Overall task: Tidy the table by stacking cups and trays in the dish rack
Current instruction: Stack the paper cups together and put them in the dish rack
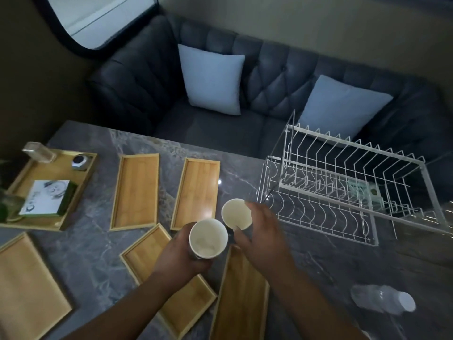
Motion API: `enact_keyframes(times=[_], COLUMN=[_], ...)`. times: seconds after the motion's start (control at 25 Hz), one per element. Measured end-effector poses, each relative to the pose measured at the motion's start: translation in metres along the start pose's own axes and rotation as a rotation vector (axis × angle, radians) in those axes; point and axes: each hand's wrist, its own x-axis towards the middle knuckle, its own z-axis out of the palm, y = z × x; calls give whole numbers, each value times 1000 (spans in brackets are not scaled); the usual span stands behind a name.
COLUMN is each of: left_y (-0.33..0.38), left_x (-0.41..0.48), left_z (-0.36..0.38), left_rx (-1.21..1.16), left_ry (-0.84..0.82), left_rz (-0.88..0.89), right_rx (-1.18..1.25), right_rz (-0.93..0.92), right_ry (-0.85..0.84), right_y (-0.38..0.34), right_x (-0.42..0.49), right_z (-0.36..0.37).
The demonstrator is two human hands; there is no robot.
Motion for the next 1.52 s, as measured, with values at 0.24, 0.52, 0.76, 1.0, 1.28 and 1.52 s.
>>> enact_keyframes(times=[0.24, 0.52, 0.76, 1.0, 1.28, 1.52], left_y=[-11, -14, -13, -5, 4, 12], left_x=[10, 13, 16, 17, 16, 18], left_z=[-22, -25, -19, -17, -20, -25], left_rx=[36, -2, -35, -44, -76, -96], left_ry=[-6, 7, 9, 19, 15, 13], left_rz=[19, 25, 11, 16, 50, 87], right_rx=[-86, 56, 132, 225, 149, 73], right_rz=[111, 127, 16, -73, -157, -167], right_ry=[-194, -54, 80, 182, -38, -107], right_y=[1, -10, -49, -76, -89, -83], right_x=[27, 23, 12, 12, 0, 2], right_z=[29, 2, -60, -101, -69, -41])
